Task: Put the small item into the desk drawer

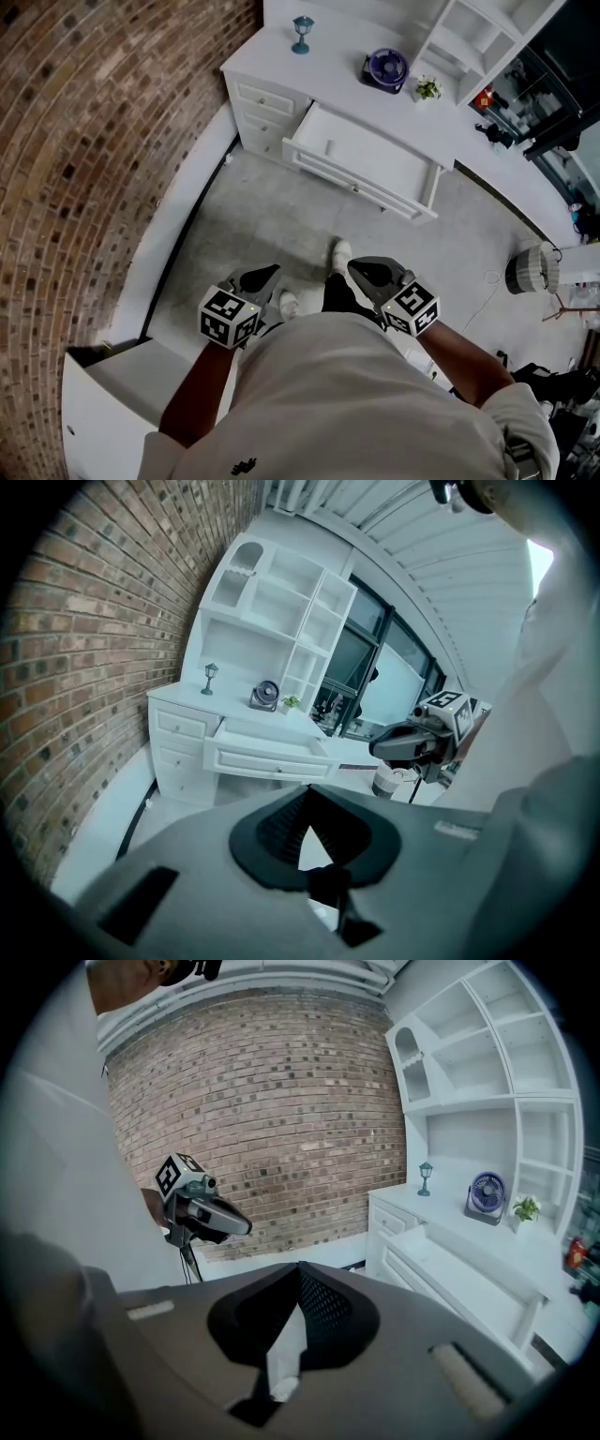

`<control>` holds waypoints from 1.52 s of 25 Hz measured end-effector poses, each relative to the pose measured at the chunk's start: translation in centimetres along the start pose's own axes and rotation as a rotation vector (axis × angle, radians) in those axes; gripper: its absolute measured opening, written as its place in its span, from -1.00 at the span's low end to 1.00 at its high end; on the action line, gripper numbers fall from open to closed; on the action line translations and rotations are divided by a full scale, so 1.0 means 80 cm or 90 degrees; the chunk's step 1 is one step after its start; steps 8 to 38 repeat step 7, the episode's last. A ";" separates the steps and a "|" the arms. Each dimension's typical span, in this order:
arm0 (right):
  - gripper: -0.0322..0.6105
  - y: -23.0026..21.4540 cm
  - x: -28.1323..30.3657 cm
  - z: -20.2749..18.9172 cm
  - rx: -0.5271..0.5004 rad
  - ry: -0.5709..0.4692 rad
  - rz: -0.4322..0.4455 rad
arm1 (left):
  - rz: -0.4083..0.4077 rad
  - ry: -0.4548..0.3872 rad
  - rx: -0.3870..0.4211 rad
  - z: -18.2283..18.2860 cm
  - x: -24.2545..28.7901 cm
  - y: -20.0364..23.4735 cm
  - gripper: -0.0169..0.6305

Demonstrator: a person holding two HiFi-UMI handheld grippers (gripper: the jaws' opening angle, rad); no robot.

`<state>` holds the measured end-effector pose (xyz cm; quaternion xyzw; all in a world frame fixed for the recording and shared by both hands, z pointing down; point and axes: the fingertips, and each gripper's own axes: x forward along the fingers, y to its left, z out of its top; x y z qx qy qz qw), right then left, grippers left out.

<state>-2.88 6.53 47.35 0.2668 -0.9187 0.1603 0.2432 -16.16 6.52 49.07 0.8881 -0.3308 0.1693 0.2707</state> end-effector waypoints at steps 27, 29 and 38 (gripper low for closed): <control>-0.86 -0.025 -0.005 0.002 0.001 -0.023 -0.023 | -0.014 0.002 -0.003 0.005 0.026 -0.001 -0.93; -0.86 -0.025 -0.005 0.002 0.001 -0.023 -0.023 | -0.014 0.002 -0.003 0.005 0.026 -0.001 -0.93; -0.86 -0.025 -0.005 0.002 0.001 -0.023 -0.023 | -0.014 0.002 -0.003 0.005 0.026 -0.001 -0.93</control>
